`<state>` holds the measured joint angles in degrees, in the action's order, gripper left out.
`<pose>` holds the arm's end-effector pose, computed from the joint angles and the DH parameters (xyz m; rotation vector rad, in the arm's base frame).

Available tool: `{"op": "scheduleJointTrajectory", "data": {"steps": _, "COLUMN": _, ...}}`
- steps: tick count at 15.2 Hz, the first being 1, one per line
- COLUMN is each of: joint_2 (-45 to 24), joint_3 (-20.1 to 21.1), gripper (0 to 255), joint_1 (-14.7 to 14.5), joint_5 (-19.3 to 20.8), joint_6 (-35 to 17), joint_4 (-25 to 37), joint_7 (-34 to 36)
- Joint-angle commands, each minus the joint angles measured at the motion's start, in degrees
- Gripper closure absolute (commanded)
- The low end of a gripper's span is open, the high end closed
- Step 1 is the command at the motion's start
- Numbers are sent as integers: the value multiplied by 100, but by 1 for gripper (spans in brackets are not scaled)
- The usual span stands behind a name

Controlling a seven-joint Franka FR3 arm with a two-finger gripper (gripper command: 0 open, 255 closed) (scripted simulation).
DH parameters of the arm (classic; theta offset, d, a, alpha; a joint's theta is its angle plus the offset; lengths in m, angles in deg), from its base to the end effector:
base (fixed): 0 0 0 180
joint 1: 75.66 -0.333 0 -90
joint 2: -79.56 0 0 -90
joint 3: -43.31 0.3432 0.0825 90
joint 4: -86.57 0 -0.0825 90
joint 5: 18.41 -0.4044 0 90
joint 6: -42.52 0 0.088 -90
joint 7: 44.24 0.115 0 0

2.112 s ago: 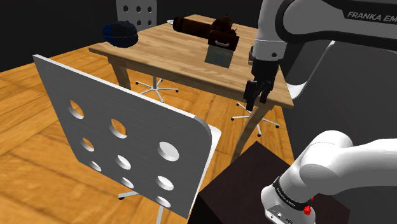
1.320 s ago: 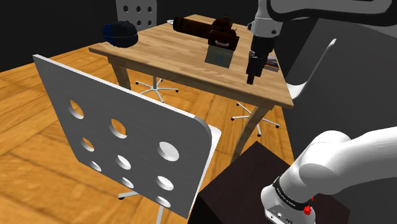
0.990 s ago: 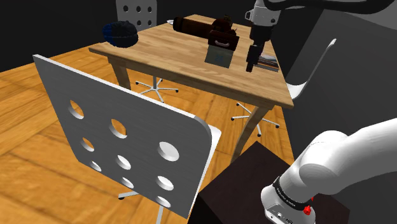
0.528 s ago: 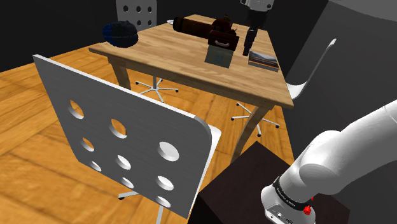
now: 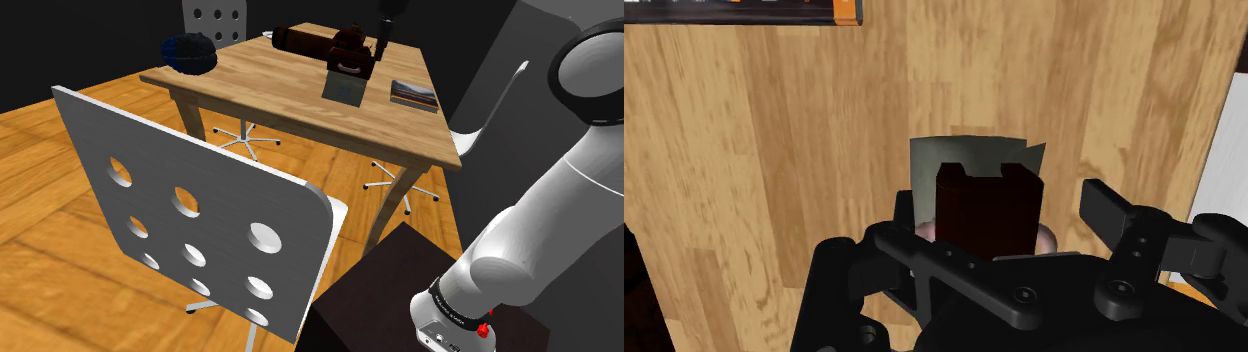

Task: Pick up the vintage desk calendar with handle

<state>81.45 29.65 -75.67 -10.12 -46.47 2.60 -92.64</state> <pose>0.5412 -0.1517 0.7131 2.8325 0.8683 0.0475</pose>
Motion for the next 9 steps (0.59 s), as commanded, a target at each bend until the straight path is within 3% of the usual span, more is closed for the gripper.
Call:
{"op": "scheduleJointTrajectory", "data": {"steps": 1, "joint_2": -37, "joint_3": -18, "gripper": 0, "joint_1": 14, "joint_5": -8, "joint_6": -118, "joint_4": -37, "joint_7": -90}}
{"op": "scheduleJointTrajectory", "data": {"steps": 9, "joint_2": 140, "joint_3": -7, "gripper": 0, "joint_1": 6, "joint_5": 39, "joint_6": -588, "joint_4": -686, "joint_7": -4}}
